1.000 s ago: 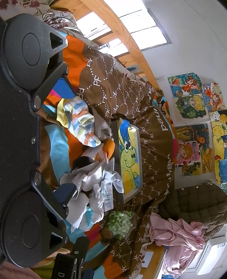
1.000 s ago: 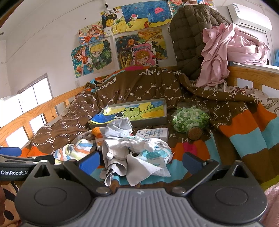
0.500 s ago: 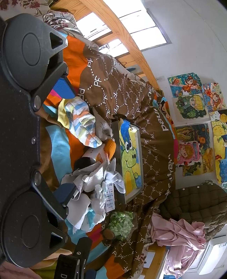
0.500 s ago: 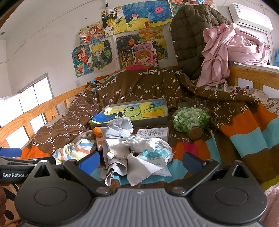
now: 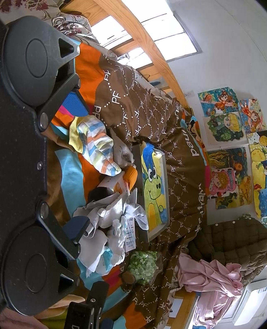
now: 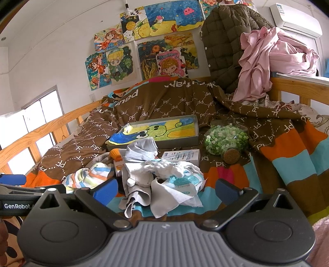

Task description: Organize soft objects

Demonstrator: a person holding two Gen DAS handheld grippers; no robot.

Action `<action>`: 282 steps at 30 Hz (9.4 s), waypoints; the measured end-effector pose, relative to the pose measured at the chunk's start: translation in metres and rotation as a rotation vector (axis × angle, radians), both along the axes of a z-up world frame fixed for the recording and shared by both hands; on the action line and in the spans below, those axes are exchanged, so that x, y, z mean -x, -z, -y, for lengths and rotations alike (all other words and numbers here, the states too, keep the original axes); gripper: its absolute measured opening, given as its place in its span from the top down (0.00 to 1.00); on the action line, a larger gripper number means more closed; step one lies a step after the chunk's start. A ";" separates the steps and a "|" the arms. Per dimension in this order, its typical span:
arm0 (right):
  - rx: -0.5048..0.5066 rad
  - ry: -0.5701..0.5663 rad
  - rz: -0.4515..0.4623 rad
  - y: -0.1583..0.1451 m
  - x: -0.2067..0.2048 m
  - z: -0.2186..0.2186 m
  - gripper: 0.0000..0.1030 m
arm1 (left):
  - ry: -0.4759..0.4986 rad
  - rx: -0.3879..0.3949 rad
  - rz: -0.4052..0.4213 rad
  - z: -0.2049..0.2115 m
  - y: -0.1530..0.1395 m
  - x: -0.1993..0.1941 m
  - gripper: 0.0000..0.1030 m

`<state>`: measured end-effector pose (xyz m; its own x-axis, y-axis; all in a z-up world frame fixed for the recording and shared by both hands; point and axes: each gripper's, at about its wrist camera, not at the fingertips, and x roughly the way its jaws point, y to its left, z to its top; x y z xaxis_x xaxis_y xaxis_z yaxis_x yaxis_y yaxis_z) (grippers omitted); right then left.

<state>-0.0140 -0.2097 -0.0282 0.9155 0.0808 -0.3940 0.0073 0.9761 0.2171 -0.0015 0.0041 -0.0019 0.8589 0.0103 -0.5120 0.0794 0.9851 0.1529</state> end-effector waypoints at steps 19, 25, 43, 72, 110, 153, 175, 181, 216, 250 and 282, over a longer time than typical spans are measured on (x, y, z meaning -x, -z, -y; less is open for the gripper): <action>-0.001 0.000 -0.002 0.000 0.000 0.001 0.00 | -0.013 -0.001 -0.009 -0.015 0.010 0.002 0.01; -0.002 0.000 -0.003 -0.001 -0.001 0.002 0.00 | -0.020 -0.002 -0.014 -0.013 0.010 0.000 0.01; -0.070 -0.011 -0.074 -0.001 -0.063 0.030 0.00 | 0.034 0.057 -0.118 -0.008 -0.001 -0.045 0.01; 0.309 -0.453 -0.159 0.035 -0.181 0.015 0.14 | 0.318 0.279 -0.402 0.024 0.087 -0.141 0.15; 0.038 -0.354 -0.132 0.011 -0.176 0.054 0.85 | 0.144 0.420 -0.543 0.006 0.034 -0.144 0.97; -0.347 -0.233 0.136 0.001 -0.343 0.107 0.85 | 0.086 0.456 -0.131 0.047 -0.014 -0.319 0.96; -0.360 -0.211 -0.088 0.064 -0.415 0.107 0.68 | -0.017 0.439 -0.245 0.066 0.085 -0.433 0.85; -0.289 -0.212 -0.094 0.050 -0.407 0.100 0.39 | -0.053 0.419 -0.238 0.060 0.078 -0.422 0.45; 0.051 -0.101 0.153 -0.042 -0.111 0.063 0.00 | 0.019 0.272 0.083 0.015 -0.024 -0.141 0.01; 0.204 -0.392 -0.251 0.027 -0.121 0.010 0.13 | 0.405 -0.001 -0.145 0.030 0.056 -0.158 0.01; 0.241 -0.452 -0.335 0.052 -0.139 -0.005 0.95 | 0.508 -0.052 -0.332 0.050 0.078 -0.210 0.88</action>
